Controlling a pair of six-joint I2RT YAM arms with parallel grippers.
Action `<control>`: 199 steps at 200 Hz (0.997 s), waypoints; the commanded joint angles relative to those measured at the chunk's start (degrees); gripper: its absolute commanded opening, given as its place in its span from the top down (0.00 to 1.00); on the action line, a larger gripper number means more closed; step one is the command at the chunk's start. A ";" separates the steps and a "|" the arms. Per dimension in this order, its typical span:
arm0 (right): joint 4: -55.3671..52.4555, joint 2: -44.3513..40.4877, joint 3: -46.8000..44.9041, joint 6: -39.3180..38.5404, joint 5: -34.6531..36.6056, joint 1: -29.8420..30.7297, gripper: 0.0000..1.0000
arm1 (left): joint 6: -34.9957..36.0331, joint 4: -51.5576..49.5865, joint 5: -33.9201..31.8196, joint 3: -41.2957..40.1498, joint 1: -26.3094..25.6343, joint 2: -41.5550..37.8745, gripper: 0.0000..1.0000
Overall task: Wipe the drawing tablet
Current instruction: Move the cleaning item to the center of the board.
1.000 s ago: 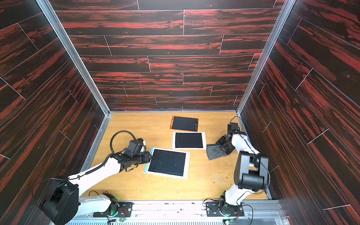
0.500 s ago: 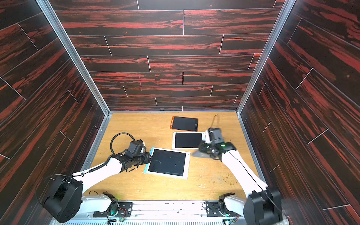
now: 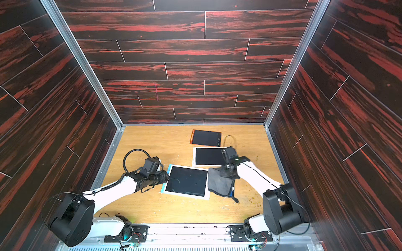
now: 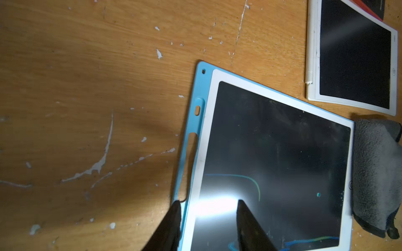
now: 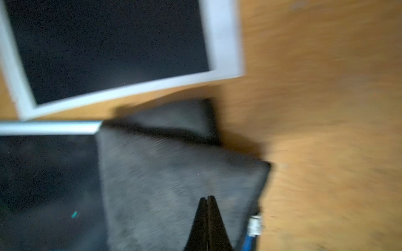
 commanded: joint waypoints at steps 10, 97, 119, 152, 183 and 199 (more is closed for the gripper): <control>3.69 -3.33 0.03 -4.87 -17.19 -0.53 0.76 | 0.40 -0.59 -0.25 -0.37 0.33 -1.43 0.57; -4.58 15.66 -0.29 11.28 3.08 -4.54 0.89 | -0.09 0.06 0.16 -0.90 0.33 -1.36 0.57; -18.08 18.64 4.04 21.35 19.71 -8.67 0.87 | 0.00 0.42 0.42 -0.92 0.33 -1.21 0.57; -20.63 13.34 4.62 22.91 21.67 -10.15 0.87 | -0.09 0.75 0.36 -0.73 0.35 -0.47 0.57; -8.76 -1.24 1.46 10.13 15.79 -1.63 0.88 | 0.29 -0.08 -0.52 -0.41 0.59 0.16 0.56; -0.48 -7.59 -1.47 1.04 2.74 2.56 0.83 | 0.23 -0.42 -0.69 -0.28 0.92 0.65 0.56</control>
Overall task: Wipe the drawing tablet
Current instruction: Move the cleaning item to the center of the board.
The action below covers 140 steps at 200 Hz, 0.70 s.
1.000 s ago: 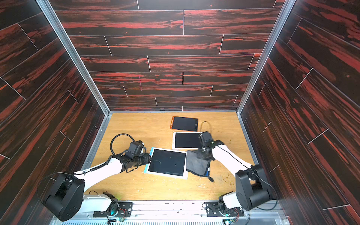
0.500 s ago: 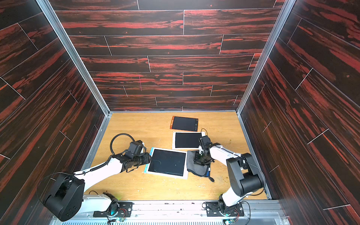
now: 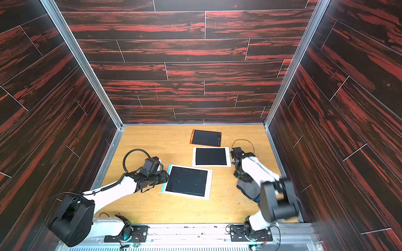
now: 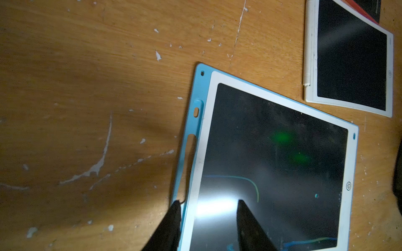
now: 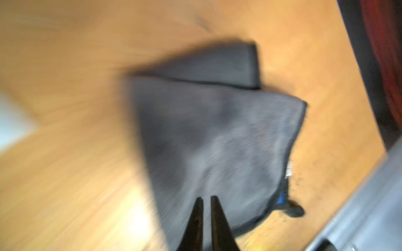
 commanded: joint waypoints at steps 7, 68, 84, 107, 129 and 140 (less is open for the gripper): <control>11.99 -9.91 -3.86 -13.71 -17.40 6.71 0.82 | 0.26 -1.26 -1.00 0.11 0.87 0.85 0.56; 17.95 3.98 -3.48 -14.96 -29.31 16.84 1.00 | -1.54 -0.48 -0.31 0.11 2.18 3.66 0.57; 19.41 7.10 -2.72 -14.47 -30.39 18.63 1.00 | -1.58 -0.86 -0.83 -0.06 2.15 3.06 0.57; 20.86 10.42 -2.30 -13.83 -31.08 19.67 1.00 | -1.44 -1.26 -0.87 -0.11 2.15 2.70 0.57; 21.02 12.60 -1.97 -13.56 -30.51 19.63 1.00 | -1.35 -1.36 -0.82 -0.22 2.15 2.72 0.57; 20.41 13.18 -1.62 -13.46 -29.42 19.65 1.00 | -1.26 -1.44 -0.85 -0.28 2.22 2.66 0.57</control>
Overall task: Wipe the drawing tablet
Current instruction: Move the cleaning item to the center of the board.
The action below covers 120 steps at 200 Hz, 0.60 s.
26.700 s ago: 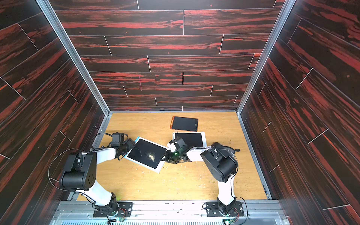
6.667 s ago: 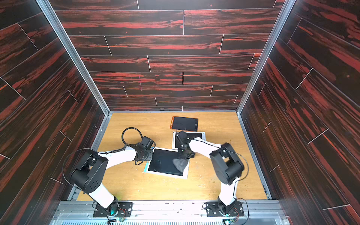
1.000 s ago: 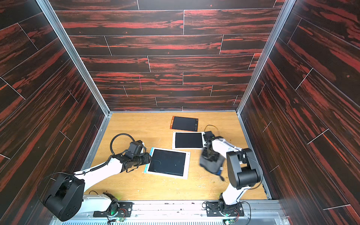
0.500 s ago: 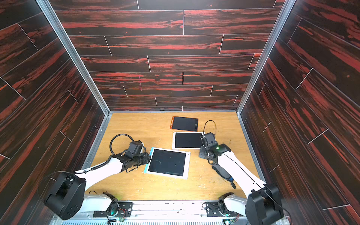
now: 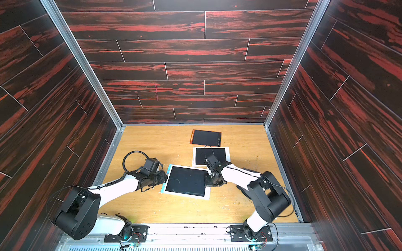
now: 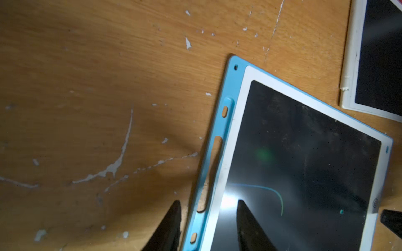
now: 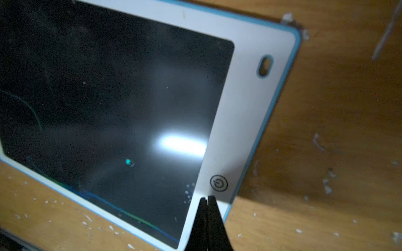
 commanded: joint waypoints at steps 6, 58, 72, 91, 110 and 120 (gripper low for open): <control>-0.27 1.87 1.53 0.23 0.92 0.16 1.00 | 0.14 -1.42 -0.73 -0.30 0.22 -1.12 0.57; -3.45 6.17 2.72 0.19 6.85 0.31 1.00 | 0.26 -0.96 -0.69 -0.46 0.28 -1.08 0.57; -4.86 8.02 3.58 0.72 9.81 0.70 1.00 | 0.21 -0.88 -0.67 -0.63 0.28 -1.10 0.57; -6.17 10.06 4.35 2.31 12.86 0.96 1.00 | 0.21 -0.65 -0.73 -0.83 0.38 -1.23 0.57; -5.89 11.68 4.74 3.47 12.46 0.96 1.00 | 0.21 -0.70 -0.67 -1.05 0.40 -1.10 0.57; -5.67 13.13 5.21 4.23 11.43 0.91 1.00 | 0.24 -0.54 -0.60 -1.12 0.43 -1.06 0.57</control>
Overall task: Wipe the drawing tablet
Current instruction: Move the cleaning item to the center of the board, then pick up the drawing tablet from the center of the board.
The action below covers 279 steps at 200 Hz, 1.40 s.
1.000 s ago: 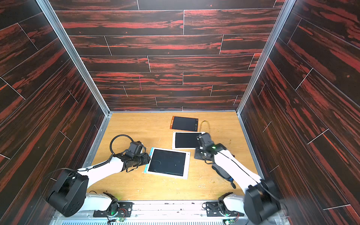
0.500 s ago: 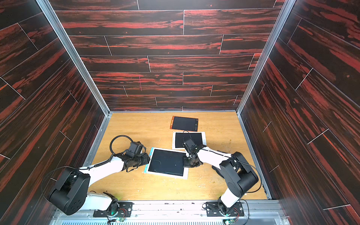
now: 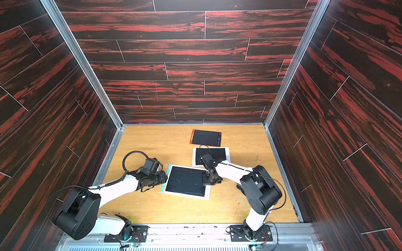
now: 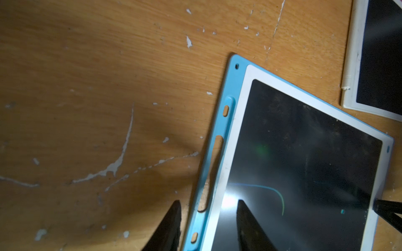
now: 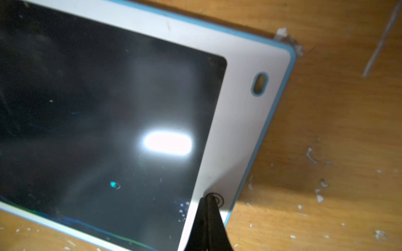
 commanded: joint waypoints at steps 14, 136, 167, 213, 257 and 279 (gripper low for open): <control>0.36 9.49 -0.47 3.42 4.07 -0.92 1.00 | 0.23 -0.60 -0.47 -0.96 0.28 -1.01 0.57; 4.64 -6.99 -4.63 1.43 -6.27 -6.02 0.51 | 0.07 2.13 3.45 -1.70 4.11 -0.09 0.56; 14.59 -12.13 -15.57 1.03 -19.23 -8.78 0.33 | -1.86 6.63 8.61 -3.69 6.11 1.47 0.55; 24.43 -15.35 -26.48 5.08 -35.35 -8.97 0.33 | -4.88 11.52 13.68 -7.55 7.14 3.10 0.56; 30.81 -17.33 -35.11 9.33 -39.93 -8.98 0.33 | -6.13 13.87 14.30 -10.71 7.13 2.93 0.56; 43.37 -14.22 -38.59 13.94 -47.37 -9.08 0.33 | -8.80 20.15 17.36 -12.87 7.13 5.17 0.56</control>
